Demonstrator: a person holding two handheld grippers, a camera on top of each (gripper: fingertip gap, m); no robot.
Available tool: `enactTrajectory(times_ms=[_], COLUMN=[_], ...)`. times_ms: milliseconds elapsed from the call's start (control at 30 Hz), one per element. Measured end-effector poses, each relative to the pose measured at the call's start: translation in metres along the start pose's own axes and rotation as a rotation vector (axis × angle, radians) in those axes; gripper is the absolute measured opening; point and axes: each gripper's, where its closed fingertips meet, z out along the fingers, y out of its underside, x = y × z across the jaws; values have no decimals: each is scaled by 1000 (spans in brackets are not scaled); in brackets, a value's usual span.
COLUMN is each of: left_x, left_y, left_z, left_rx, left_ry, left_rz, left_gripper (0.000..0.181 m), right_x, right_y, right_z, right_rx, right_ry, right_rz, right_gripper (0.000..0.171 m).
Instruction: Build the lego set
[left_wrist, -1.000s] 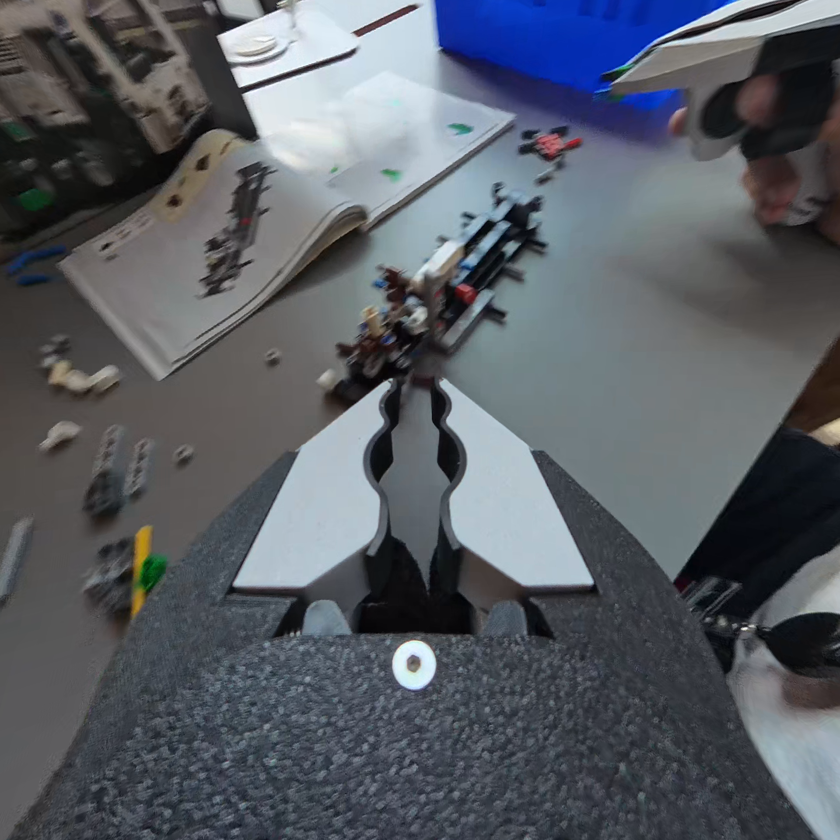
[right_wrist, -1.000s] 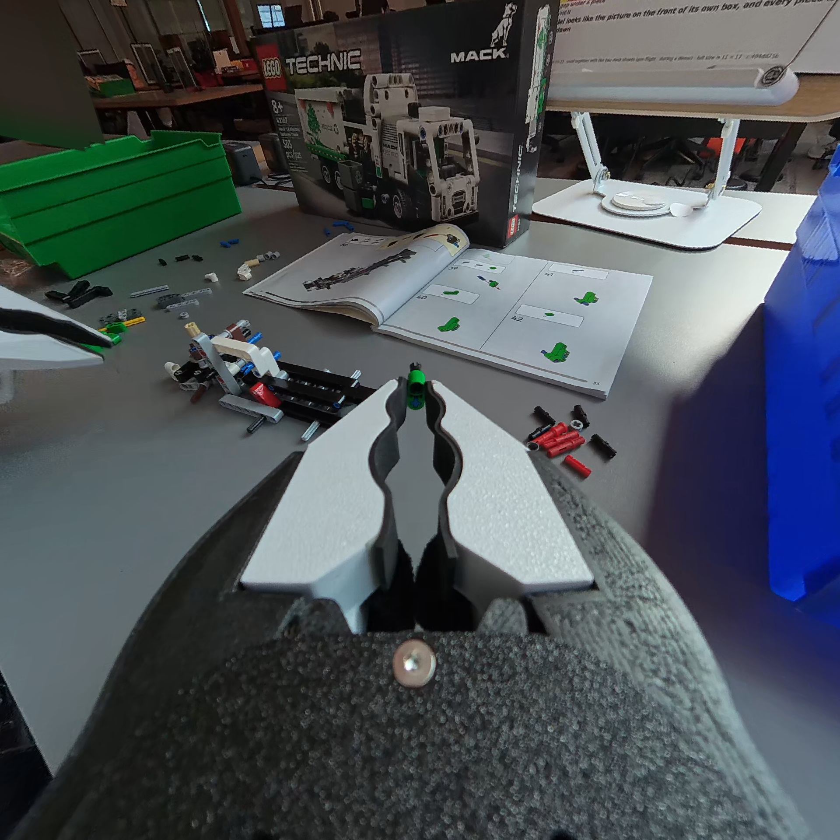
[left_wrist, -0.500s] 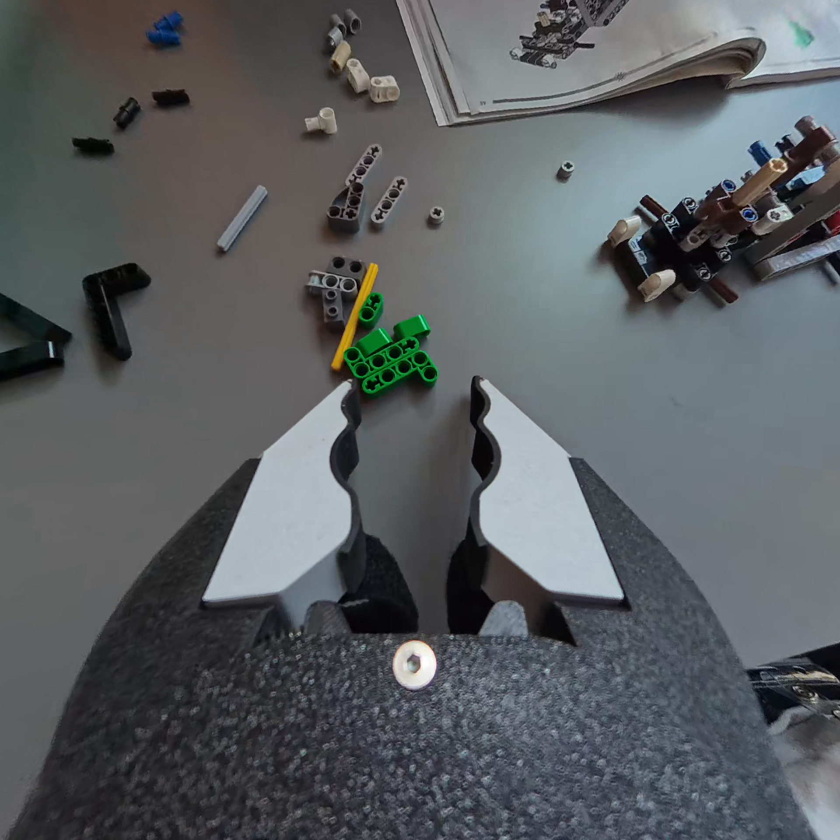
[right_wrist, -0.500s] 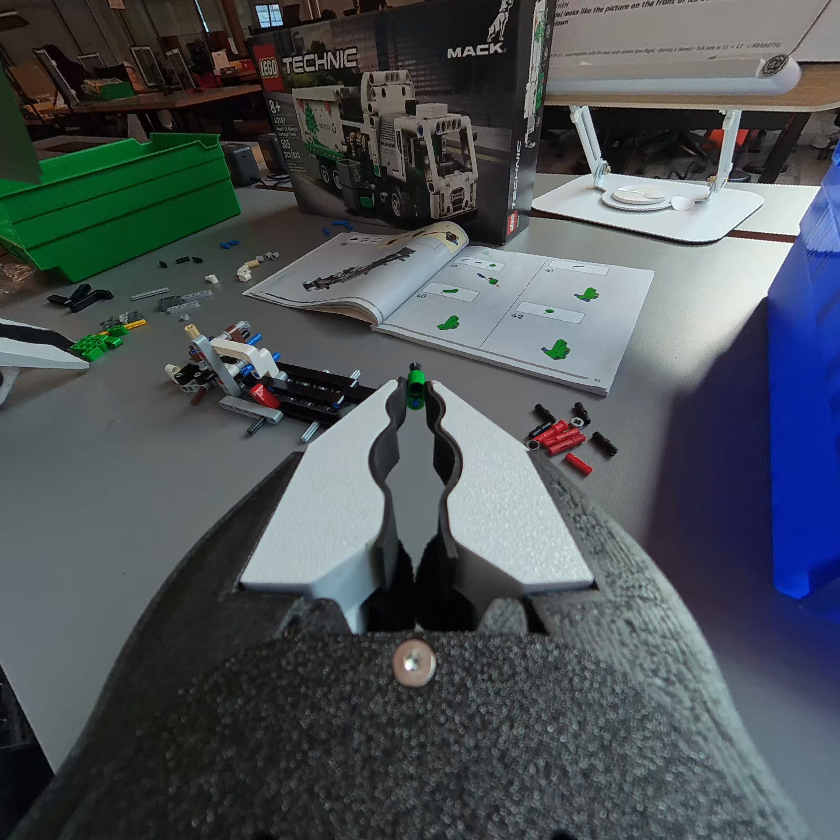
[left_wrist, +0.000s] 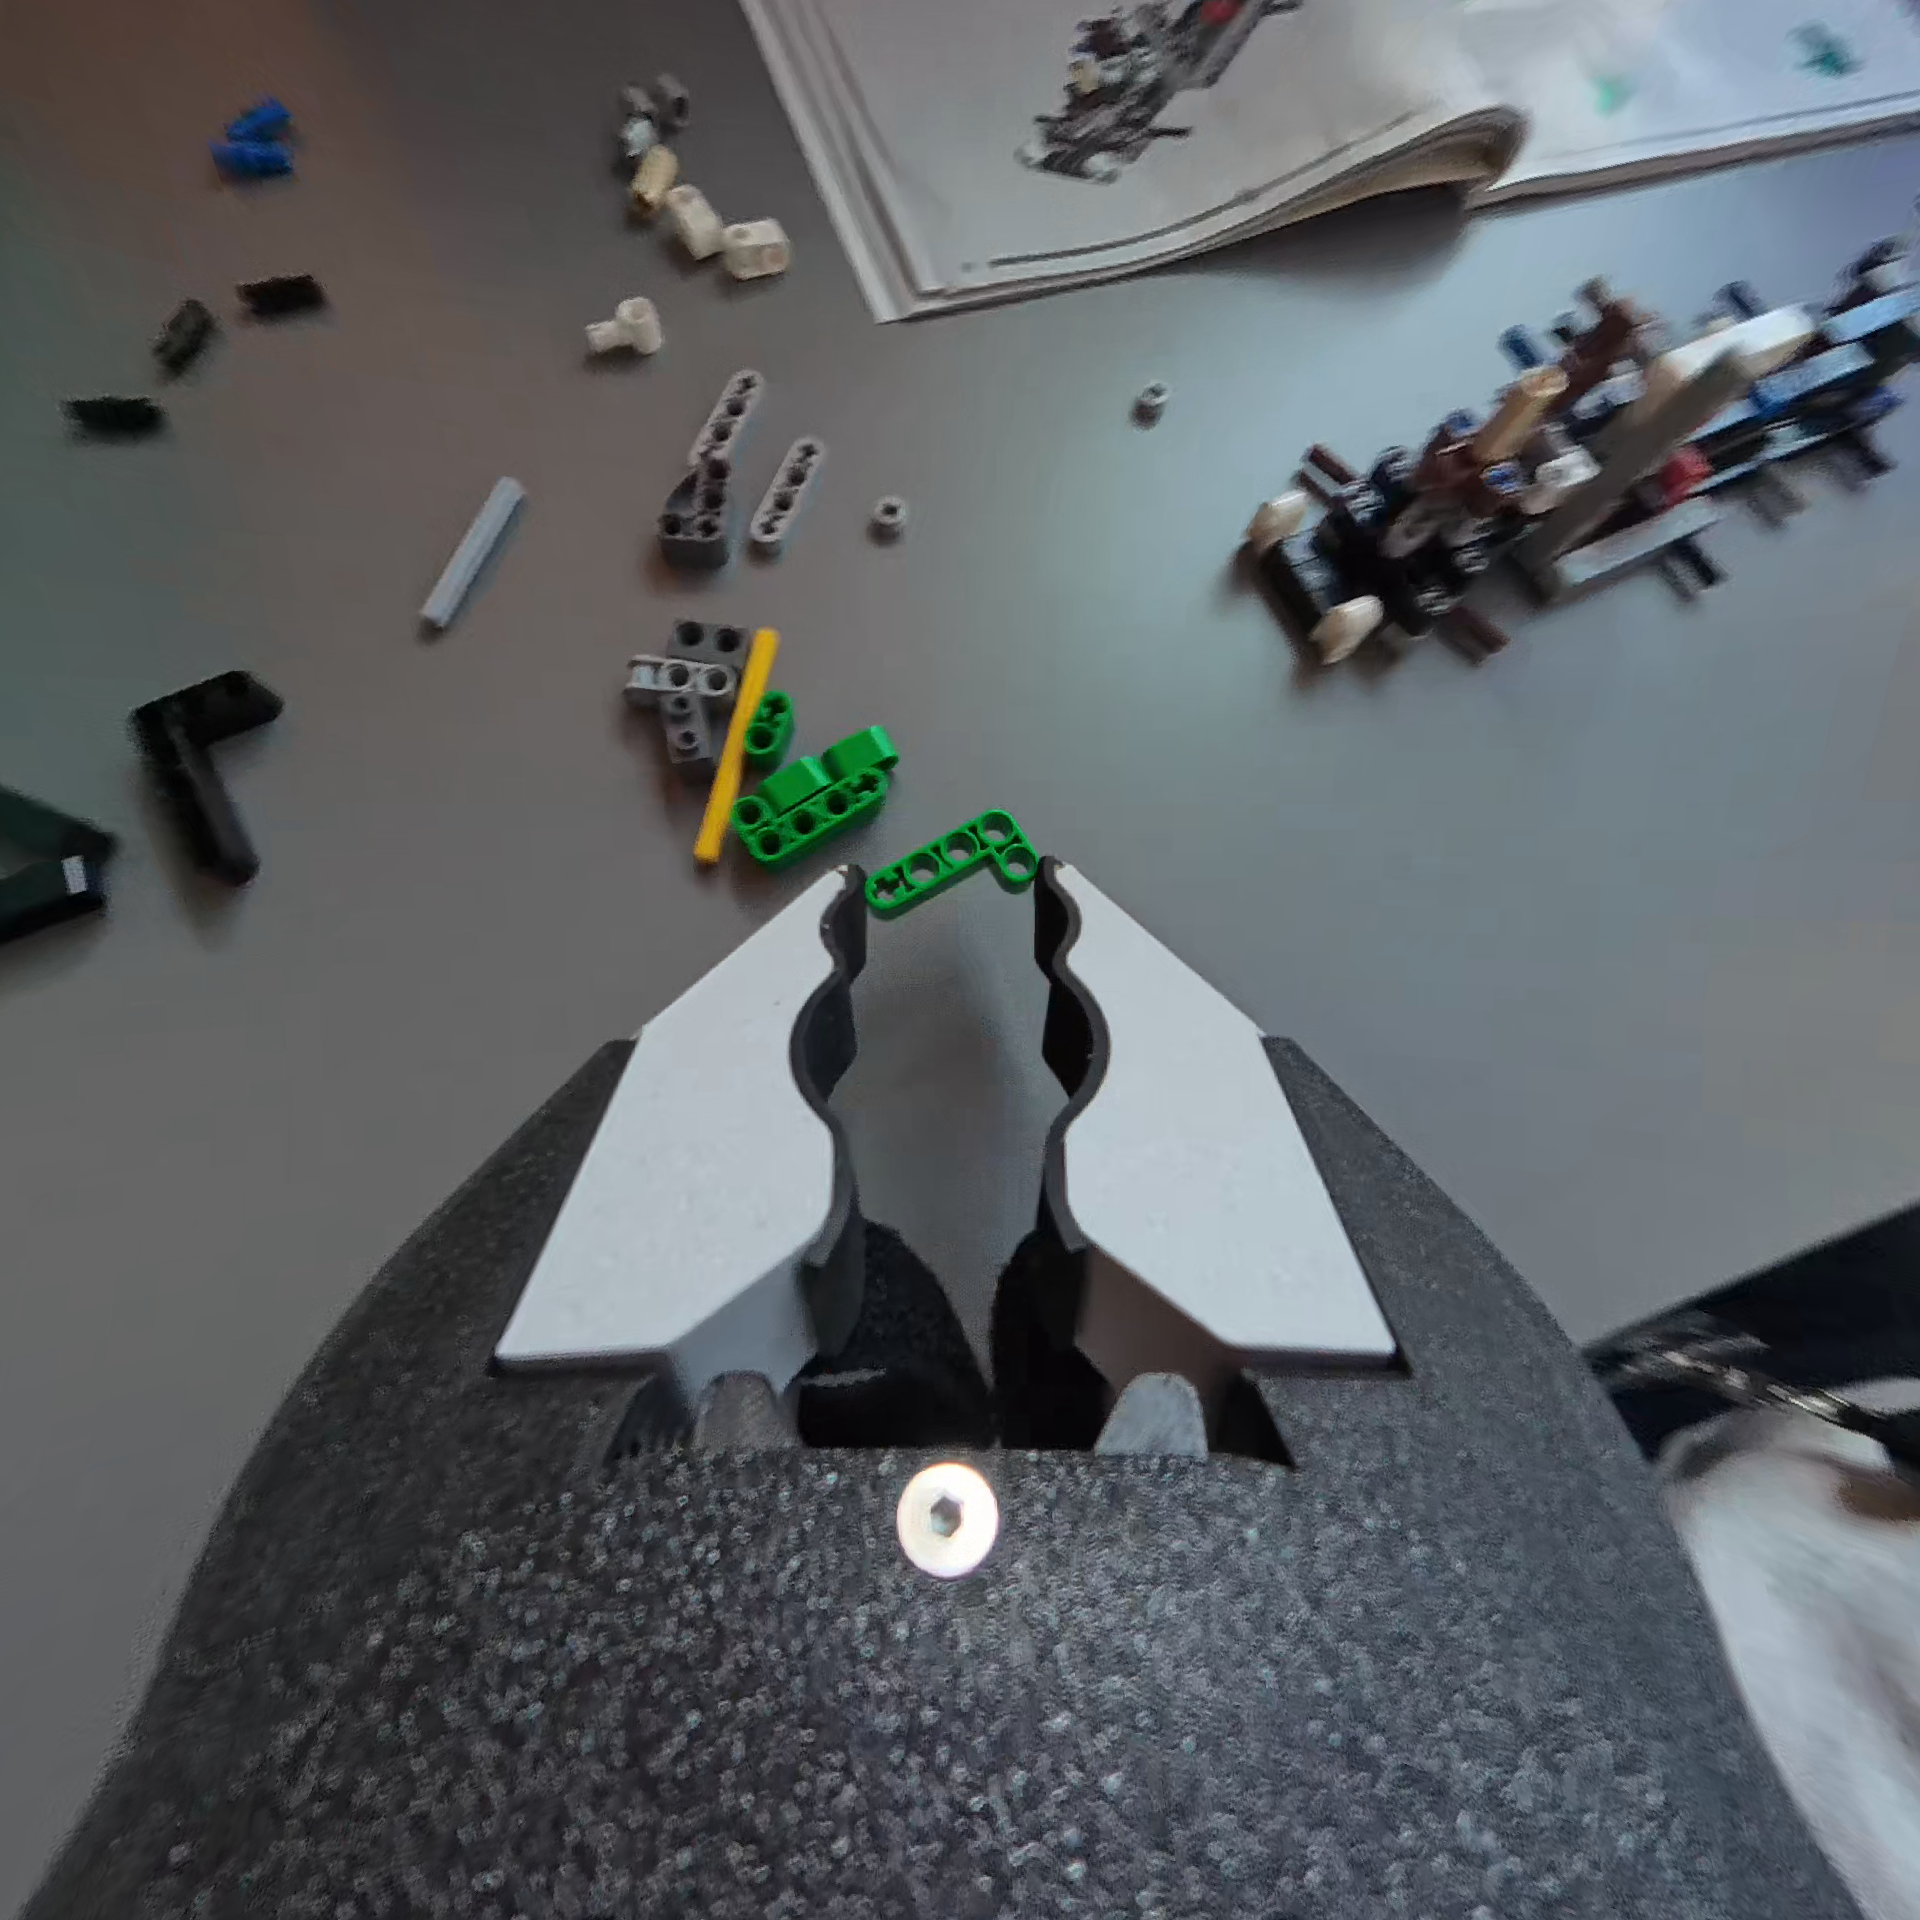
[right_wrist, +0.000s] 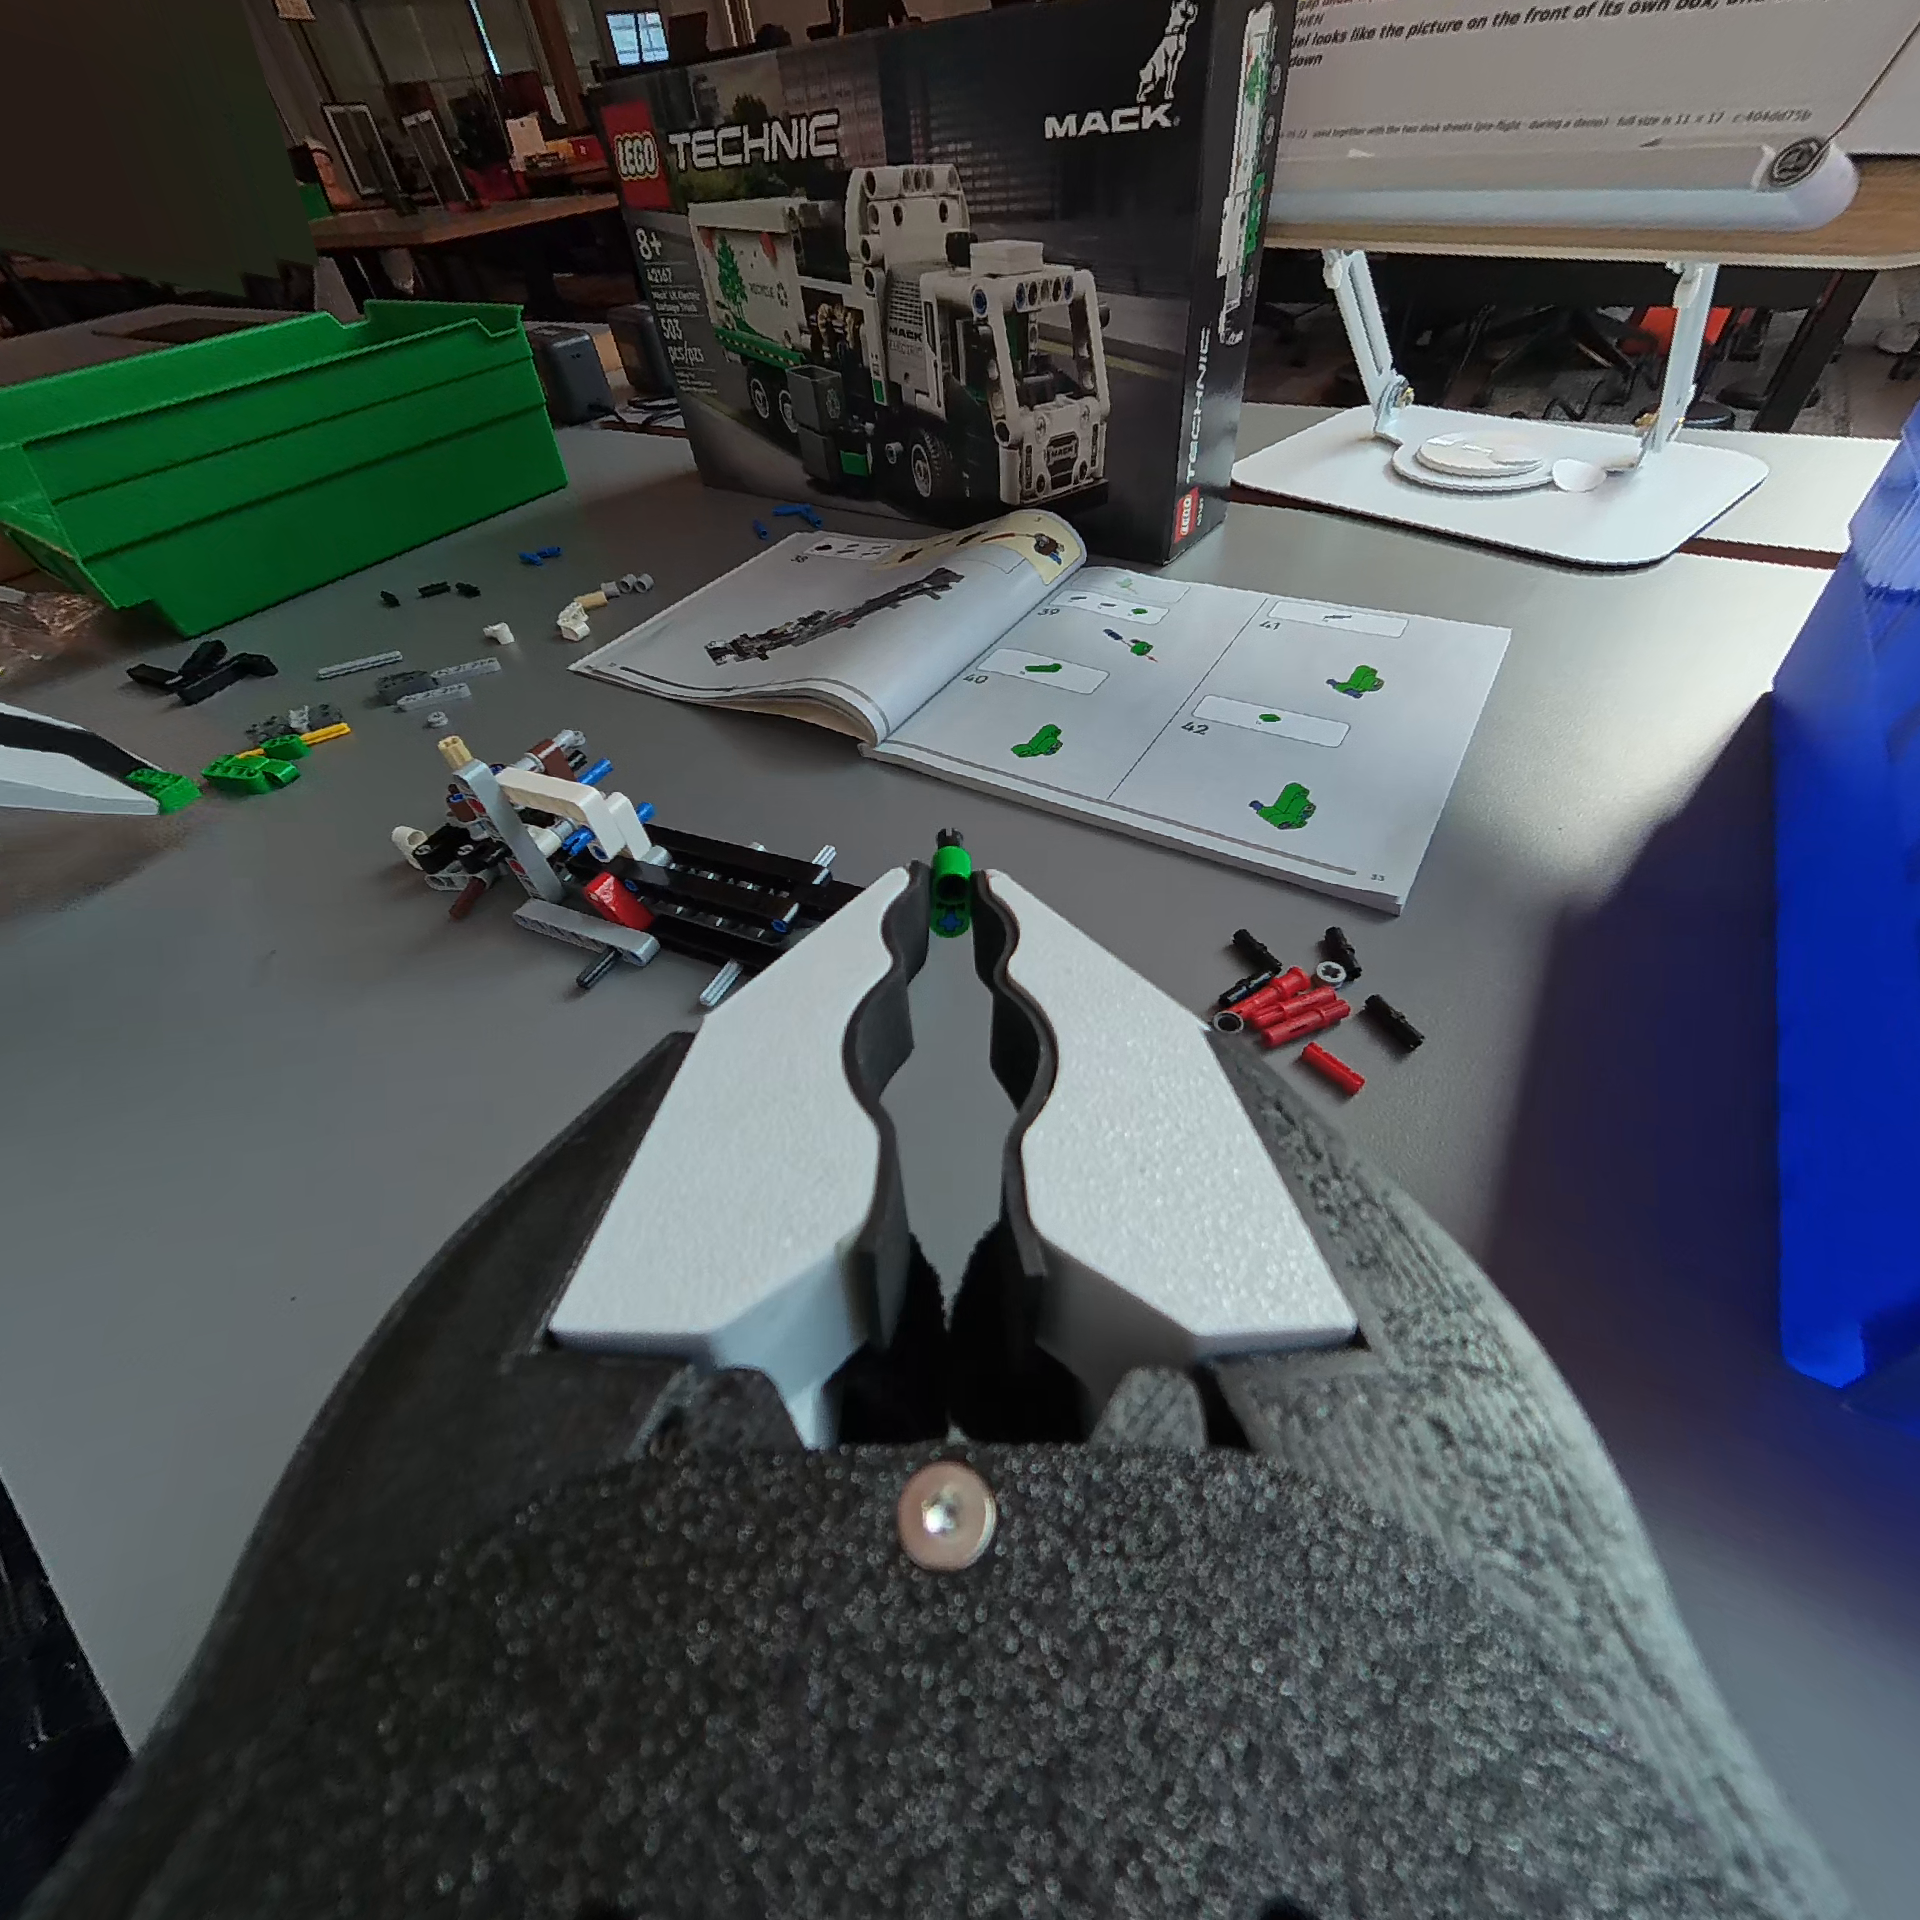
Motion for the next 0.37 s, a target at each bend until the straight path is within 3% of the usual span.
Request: enactTrajectory(times_ms=[33, 233, 367], left_x=[13, 90, 137], left_y=[-5, -28, -21], left_z=[-3, -6, 14], left_rx=[7, -29, -87], left_ry=[82, 525, 584], left_rz=[-19, -115, 107], left_gripper=[31, 31, 31], right_x=[0, -2, -2], right_y=[0, 0, 0], right_z=[0, 0, 0], right_rx=[2, 1, 5], right_ry=[-1, -4, -7], right_rz=[-2, -15, -11], right_gripper=[7, 7, 7])
